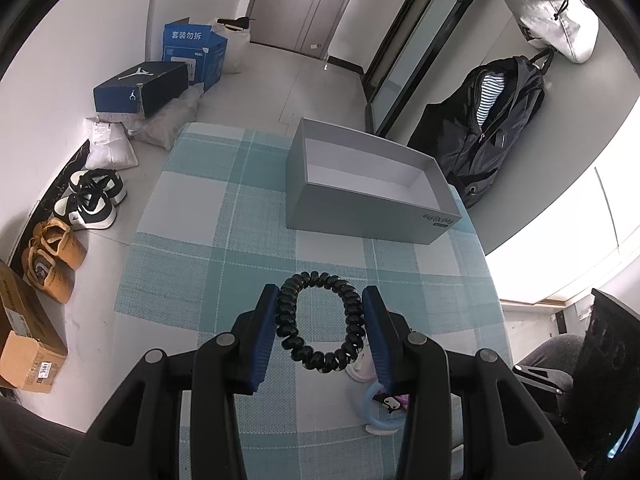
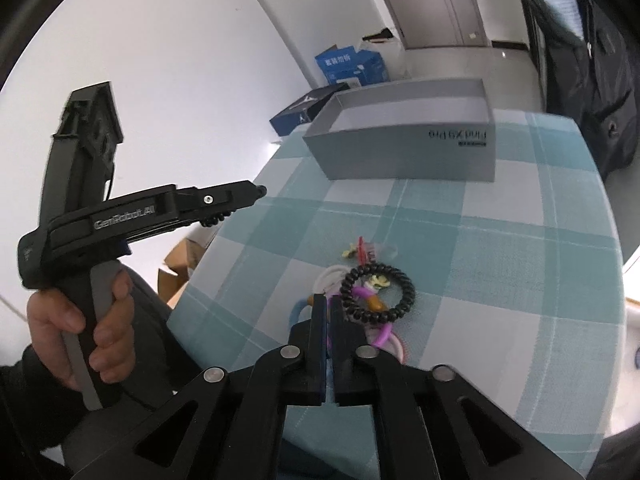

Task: Organize jewelry
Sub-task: 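Lift the black coil with the left tool while the right tool grasps the light blue bangle, then carry both items into the gray box and open both tools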

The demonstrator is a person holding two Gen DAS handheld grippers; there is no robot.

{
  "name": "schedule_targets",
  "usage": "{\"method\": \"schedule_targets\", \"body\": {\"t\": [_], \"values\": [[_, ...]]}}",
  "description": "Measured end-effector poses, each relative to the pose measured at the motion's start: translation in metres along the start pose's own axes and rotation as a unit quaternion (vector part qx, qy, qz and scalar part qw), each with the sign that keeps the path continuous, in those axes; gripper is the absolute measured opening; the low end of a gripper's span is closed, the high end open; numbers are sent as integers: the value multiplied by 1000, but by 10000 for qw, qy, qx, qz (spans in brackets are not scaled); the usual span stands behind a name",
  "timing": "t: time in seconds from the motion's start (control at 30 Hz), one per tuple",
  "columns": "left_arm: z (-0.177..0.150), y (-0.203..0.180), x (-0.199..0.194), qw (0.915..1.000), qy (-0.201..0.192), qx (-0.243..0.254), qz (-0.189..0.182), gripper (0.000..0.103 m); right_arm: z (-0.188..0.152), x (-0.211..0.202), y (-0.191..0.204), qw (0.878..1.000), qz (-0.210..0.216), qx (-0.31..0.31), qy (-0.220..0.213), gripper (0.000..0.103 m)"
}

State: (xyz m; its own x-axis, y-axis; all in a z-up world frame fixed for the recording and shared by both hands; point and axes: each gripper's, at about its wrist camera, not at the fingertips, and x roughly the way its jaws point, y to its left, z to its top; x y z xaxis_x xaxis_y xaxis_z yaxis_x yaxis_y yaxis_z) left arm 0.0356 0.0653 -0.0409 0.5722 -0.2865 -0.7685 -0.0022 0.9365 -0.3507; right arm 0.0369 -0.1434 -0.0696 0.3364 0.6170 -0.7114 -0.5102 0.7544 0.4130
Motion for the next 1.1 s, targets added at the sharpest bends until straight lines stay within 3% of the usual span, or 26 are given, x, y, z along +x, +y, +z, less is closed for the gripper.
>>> {"method": "schedule_targets", "body": {"t": [0.07,0.13,0.33,0.4,0.47,0.77,1.1], "values": [[0,1,0,10000,18,-10,-19,36,-5,4,-1,9999,-31,45,117,24],[0,2,1,10000,25,-43,-43,36,-9,15,-1,9994,-110,24,336,36],[-1,2,-3,10000,-16,-33,-69,36,-13,30,3,9981,-268,-131,533,36],[-1,4,-3,10000,-21,-56,-68,36,-12,30,4,9980,-296,-193,519,30],[0,6,-3,9999,-24,-105,-70,36,-13,31,4,9979,-285,-205,543,7],[1,4,-4,9999,-39,-112,-101,36,-4,7,8,9996,-47,-240,115,7],[27,-13,-4,9998,-114,111,-135,36,59,-35,-18,9975,43,162,-690,7]]}}
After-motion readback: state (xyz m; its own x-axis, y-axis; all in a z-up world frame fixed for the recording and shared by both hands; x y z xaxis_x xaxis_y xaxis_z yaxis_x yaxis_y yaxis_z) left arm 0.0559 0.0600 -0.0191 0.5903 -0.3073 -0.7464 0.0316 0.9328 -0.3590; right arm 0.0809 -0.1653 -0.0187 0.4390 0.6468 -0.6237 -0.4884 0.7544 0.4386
